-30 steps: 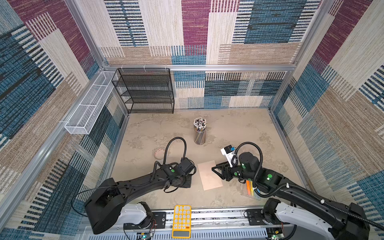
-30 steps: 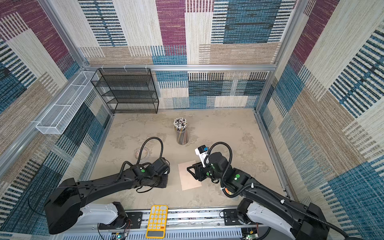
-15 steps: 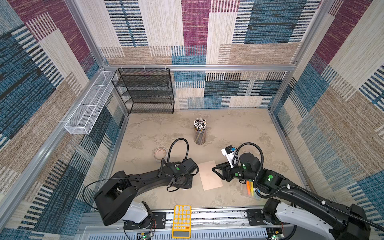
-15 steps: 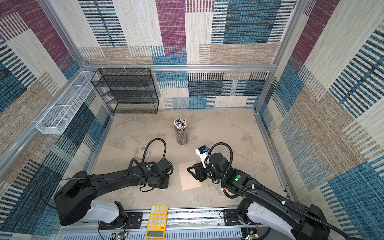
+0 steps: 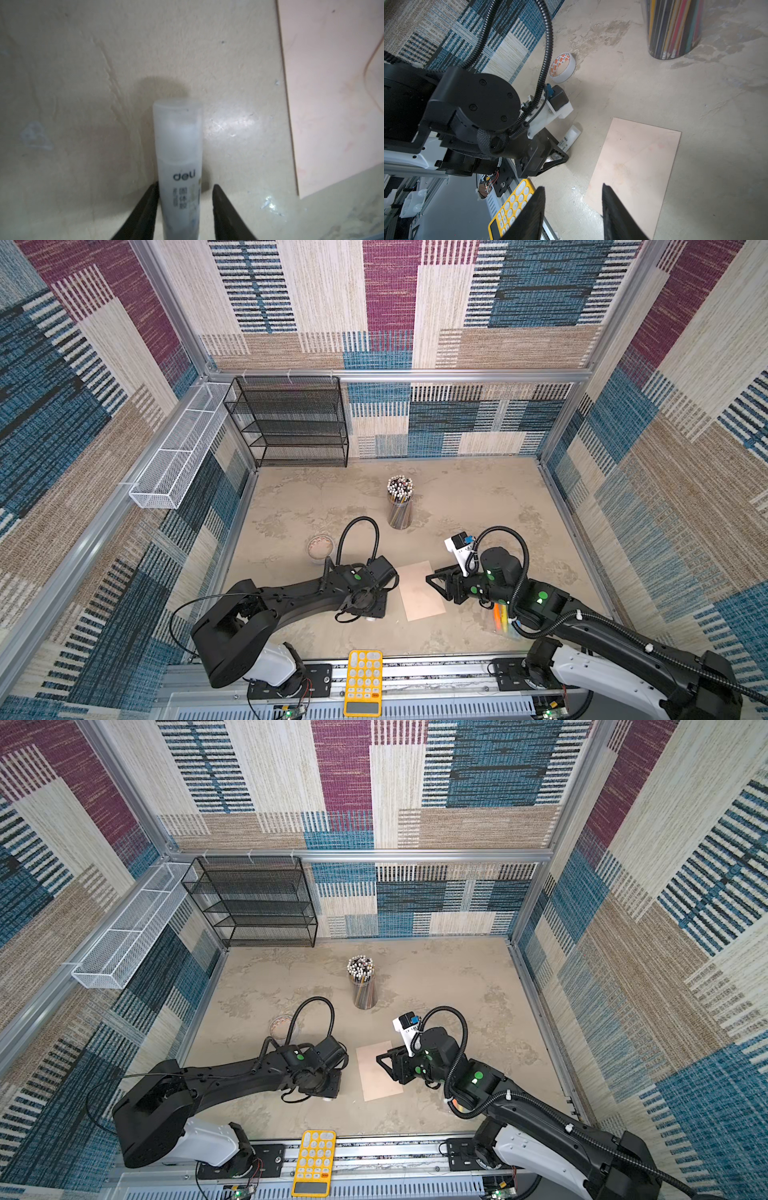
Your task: Place the letter into the envelope and seal it
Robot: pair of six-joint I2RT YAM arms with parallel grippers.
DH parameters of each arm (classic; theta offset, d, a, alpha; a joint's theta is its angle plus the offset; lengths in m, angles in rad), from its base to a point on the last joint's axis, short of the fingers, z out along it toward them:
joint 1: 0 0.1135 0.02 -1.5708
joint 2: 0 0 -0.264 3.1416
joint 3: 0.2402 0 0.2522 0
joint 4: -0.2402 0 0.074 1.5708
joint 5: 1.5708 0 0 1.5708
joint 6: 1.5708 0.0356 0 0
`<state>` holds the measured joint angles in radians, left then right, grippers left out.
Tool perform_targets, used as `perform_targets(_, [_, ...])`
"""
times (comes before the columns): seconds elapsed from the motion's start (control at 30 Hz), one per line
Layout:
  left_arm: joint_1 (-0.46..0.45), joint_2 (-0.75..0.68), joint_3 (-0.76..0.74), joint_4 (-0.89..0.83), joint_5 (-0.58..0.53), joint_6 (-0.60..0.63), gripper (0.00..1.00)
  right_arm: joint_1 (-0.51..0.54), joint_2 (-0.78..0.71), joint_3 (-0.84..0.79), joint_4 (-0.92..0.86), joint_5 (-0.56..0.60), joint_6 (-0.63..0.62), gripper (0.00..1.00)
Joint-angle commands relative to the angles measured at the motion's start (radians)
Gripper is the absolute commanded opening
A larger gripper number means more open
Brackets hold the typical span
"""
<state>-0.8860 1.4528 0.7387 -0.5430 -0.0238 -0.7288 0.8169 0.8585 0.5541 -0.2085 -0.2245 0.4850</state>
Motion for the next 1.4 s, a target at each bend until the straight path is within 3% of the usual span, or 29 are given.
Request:
perform_targets(0.0, [0.002,-0.005,0.004,-0.036,-0.003,-0.028,0.53,0.000,-0.003,0.001,0.010,0.018,0.004,0.48])
perform_targets(0.47, [-0.001,-0.116,0.042,-0.084,-0.020,0.002,0.73,0.001,0.009,0.013,0.006,0.032,-0.005,0.48])
perform_targets(0.5, [0.000,-0.125,0.047,-0.088,-0.023,0.004,0.76,0.001,0.011,0.018,0.003,0.035,-0.006,0.48])
perform_targets(0.6, [0.000,-0.161,0.062,-0.107,-0.036,0.010,0.99,0.000,0.010,0.030,-0.010,0.046,-0.015,0.50])
perform_targets(0.97, [0.001,-0.386,0.186,-0.228,-0.226,0.115,0.99,0.000,0.003,0.069,-0.009,0.168,-0.060,0.56])
perform_targets(1.2, [0.085,-0.543,0.181,-0.158,-0.388,0.261,0.99,-0.001,0.005,0.076,0.049,0.384,-0.129,0.61])
perform_targets(1.37, [0.214,-0.659,0.053,0.053,-0.483,0.386,0.99,-0.010,-0.030,-0.010,0.184,0.801,-0.242,0.69])
